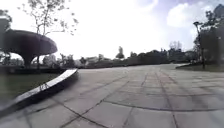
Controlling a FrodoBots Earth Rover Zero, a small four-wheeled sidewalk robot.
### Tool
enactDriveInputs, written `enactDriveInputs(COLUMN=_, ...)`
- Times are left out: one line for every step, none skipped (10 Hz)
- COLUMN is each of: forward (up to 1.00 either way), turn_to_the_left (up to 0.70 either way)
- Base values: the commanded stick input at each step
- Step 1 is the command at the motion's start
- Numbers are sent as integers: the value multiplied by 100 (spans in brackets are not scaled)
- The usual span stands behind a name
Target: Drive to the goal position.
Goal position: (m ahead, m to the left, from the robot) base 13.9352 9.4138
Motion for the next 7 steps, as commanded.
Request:
enactDriveInputs(forward=0, turn_to_the_left=0)
enactDriveInputs(forward=0, turn_to_the_left=0)
enactDriveInputs(forward=0, turn_to_the_left=0)
enactDriveInputs(forward=0, turn_to_the_left=0)
enactDriveInputs(forward=0, turn_to_the_left=0)
enactDriveInputs(forward=0, turn_to_the_left=0)
enactDriveInputs(forward=0, turn_to_the_left=0)
